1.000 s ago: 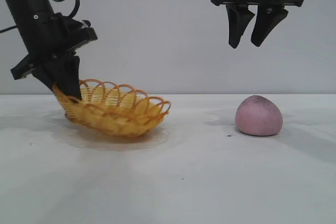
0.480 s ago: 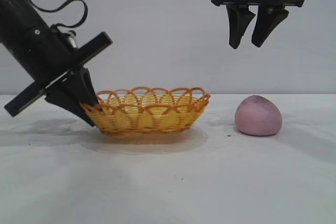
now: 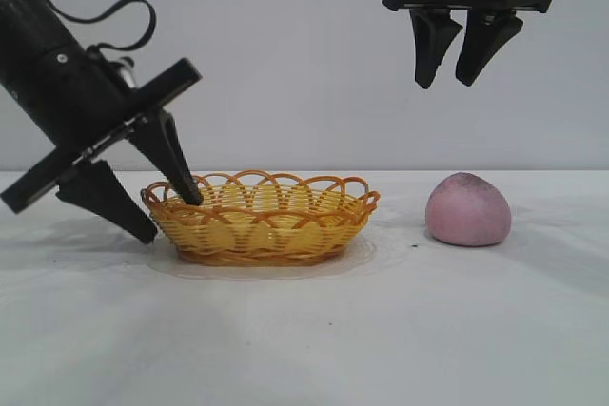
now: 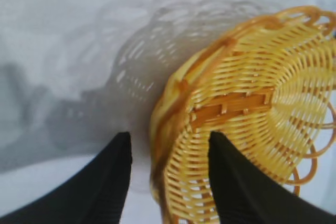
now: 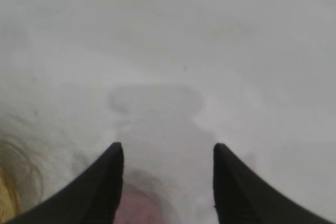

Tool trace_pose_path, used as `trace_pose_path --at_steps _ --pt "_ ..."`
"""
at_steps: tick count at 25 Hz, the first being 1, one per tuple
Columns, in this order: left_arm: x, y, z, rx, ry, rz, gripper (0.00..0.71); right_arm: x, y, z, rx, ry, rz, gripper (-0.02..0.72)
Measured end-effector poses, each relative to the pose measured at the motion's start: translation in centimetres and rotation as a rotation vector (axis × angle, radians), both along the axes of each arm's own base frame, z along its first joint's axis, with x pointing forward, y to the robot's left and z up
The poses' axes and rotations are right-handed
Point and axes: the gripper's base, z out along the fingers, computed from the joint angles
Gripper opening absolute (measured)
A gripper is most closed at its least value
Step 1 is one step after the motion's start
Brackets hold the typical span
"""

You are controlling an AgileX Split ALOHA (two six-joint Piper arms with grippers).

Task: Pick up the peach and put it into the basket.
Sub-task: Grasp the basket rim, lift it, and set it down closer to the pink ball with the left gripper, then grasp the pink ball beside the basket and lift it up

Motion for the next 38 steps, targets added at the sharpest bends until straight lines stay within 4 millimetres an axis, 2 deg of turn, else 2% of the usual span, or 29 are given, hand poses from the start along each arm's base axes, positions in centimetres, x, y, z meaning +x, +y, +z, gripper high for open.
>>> trace_pose_path --at_steps 1,5,9,12,15,17,24,27,30,33,36,38 --pt "-0.1 0.1 0.6 0.007 -0.018 -0.010 0.336 0.0 0.0 0.0 0.000 0.000 0.000 0.370" --pt "-0.2 0.6 3.1 0.032 -0.098 -0.037 0.321 0.0 0.0 0.0 0.000 0.000 0.000 0.370" --pt "-0.6 2.5 5.6 0.158 -0.196 -0.089 0.321 0.0 0.0 0.0 0.002 0.005 -0.001 0.370" --pt "-0.9 4.3 6.4 0.356 -0.221 -0.104 0.321 -0.1 0.1 0.0 0.014 0.010 -0.005 0.370" --pt "-0.9 6.2 6.3 0.570 -0.215 -0.098 0.321 -0.1 0.1 0.0 0.020 0.014 -0.009 0.370" --pt "-0.8 7.0 6.3 0.647 -0.217 -0.082 0.321 -0.1 0.1 0.0 0.022 0.019 -0.010 0.370" --pt "-0.6 7.3 6.9 0.684 -0.259 -0.056 0.321 -0.3 0.1 -0.1 0.015 0.039 -0.010 0.370" --pt "-1.4 7.4 10.0 0.666 -0.342 -0.019 0.321 -0.3 0.1 -0.1 0.014 0.041 -0.010 0.370" --pt "-3.5 7.7 15.2 0.647 -0.488 0.035 0.321 -0.3 0.1 -0.1 0.014 0.041 -0.010 0.370" --pt "-7.4 8.4 19.0 0.635 -0.573 0.072 0.321 -0.3 0.1 -0.1 0.014 0.041 -0.010 0.370" --pt "-12.2 9.2 20.1 0.645 -0.584 0.079 0.321 -0.3 0.1 -0.1 0.015 0.041 -0.010 0.370" --pt "-15.5 9.8 19.5 0.659 -0.547 0.069 0.321 -0.3 0.1 -0.1 0.015 0.041 -0.010 0.370"
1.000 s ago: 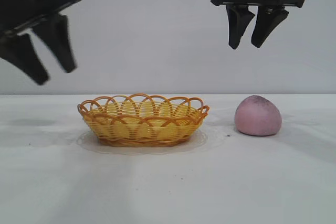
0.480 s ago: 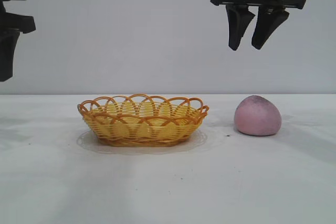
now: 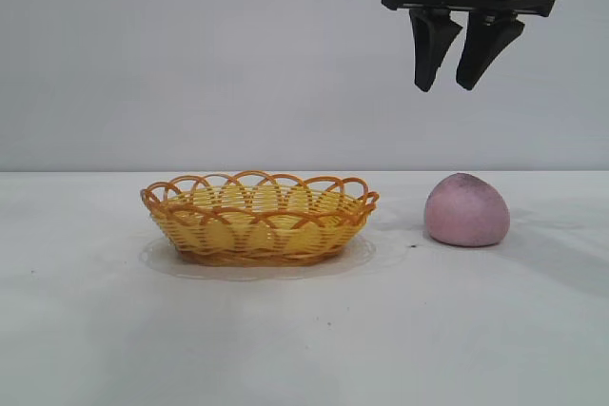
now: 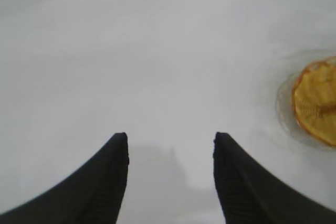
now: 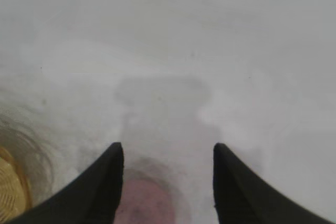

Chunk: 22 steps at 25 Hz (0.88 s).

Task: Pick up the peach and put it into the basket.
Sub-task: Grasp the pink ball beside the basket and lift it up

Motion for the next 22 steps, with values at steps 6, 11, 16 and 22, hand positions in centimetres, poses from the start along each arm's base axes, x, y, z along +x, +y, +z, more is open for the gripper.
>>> trace_pose_path --at_steps 6,11,16,22 --pt "-9.2 1.6 -1.2 0.007 0.034 0.024 0.321 0.0 0.0 0.0 0.002 0.001 -0.001 0.370" --pt "-14.2 2.4 -3.1 0.005 0.027 0.038 0.321 0.0 0.0 0.0 0.002 0.001 -0.001 0.370" --pt "-16.9 2.6 -5.3 -0.034 -0.064 0.028 0.321 0.0 0.0 0.0 0.004 0.000 -0.001 0.370" --pt "-19.9 2.9 -5.4 -0.077 -0.275 0.011 0.321 -0.1 0.0 0.0 0.001 0.007 -0.001 0.370"
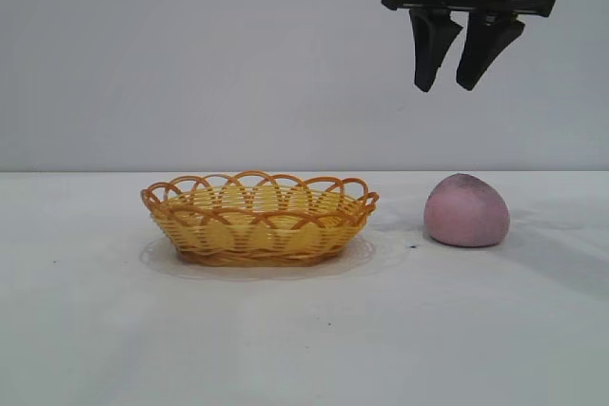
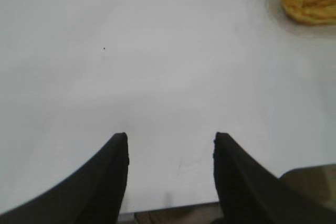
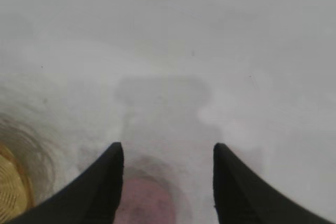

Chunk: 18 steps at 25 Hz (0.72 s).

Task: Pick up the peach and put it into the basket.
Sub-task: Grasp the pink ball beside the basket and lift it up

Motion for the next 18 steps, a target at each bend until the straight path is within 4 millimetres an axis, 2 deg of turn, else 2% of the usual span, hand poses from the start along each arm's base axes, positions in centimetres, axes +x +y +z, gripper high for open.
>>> trace_pose_path --at_steps 4,9,14,18 --pt "-0.8 0.1 -0.1 -0.007 -0.055 -0.001 0.321 -0.2 0.0 -0.2 -0.006 0.030 0.000 0.370" --pt "-0.8 0.1 -0.1 -0.009 -0.054 -0.002 0.321 -0.8 -0.1 -1.6 -0.039 0.147 0.008 0.370" --pt "-0.8 0.1 -0.1 -0.009 -0.054 -0.002 0.321 -1.1 -0.2 -4.0 -0.082 0.278 0.021 0.370" --pt "-0.8 0.1 -0.1 -0.008 -0.055 0.022 0.321 -0.9 0.1 -7.2 -0.084 0.371 0.019 0.370"
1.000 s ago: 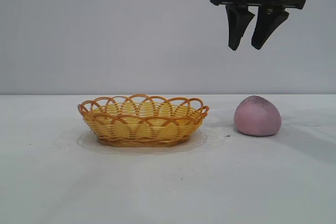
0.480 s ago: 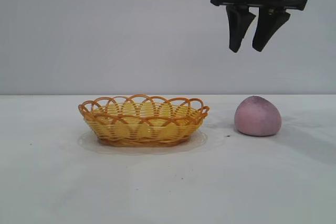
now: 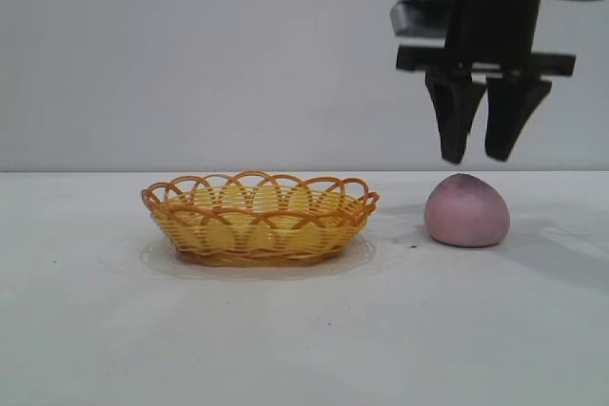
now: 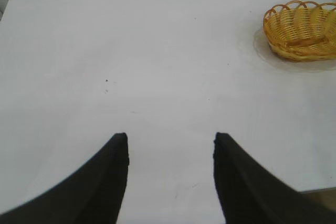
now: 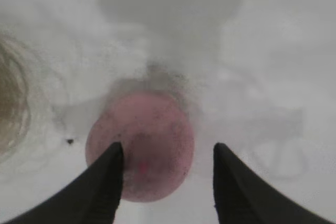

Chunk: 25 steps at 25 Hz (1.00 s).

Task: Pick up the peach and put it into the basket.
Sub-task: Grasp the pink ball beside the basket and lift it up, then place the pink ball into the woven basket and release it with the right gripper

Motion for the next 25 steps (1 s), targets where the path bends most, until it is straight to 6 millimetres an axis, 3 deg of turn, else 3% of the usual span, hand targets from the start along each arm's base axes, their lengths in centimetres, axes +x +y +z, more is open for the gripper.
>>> trace_pose_path --at_steps 1,4,6,7,8,9,15,18,21,25 --pt "0.0 0.0 0.0 0.000 0.000 0.021 0.321 0.1 0.1 -0.9 0.004 0.023 0.008 0.370" --pt "-0.1 -0.1 0.0 0.000 -0.002 0.083 0.321 0.2 0.6 -2.7 0.030 0.062 0.046 0.137" --pt "-0.1 -0.1 0.0 0.000 -0.002 0.121 0.321 0.4 0.6 -2.6 0.035 0.048 0.057 0.061" --pt "-0.1 -0.1 0.0 0.000 -0.002 0.141 0.321 0.4 0.6 -2.2 0.040 0.040 0.060 0.064" --pt "-0.1 -0.1 0.0 0.000 -0.002 0.157 0.321 0.3 0.7 -1.5 0.049 0.026 0.064 0.064" --pt "-0.1 -0.1 0.0 0.000 -0.002 0.164 0.321 0.2 0.8 -0.8 0.066 0.014 0.064 0.000" --pt "-0.1 -0.1 0.0 0.000 -0.002 0.173 0.321 -1.4 2.8 7.9 0.299 -0.204 0.147 0.000" --pt "-0.1 -0.1 0.0 0.000 -0.002 0.173 0.321 -3.0 5.2 10.3 0.369 -0.272 0.224 0.000" --pt "-0.1 -0.1 0.0 0.000 -0.002 0.173 0.321 -3.9 7.7 9.3 0.378 -0.253 0.287 0.000" --pt "-0.1 -0.1 0.0 0.000 -0.002 0.173 0.321 -4.3 10.7 5.4 0.357 -0.189 0.337 0.000"
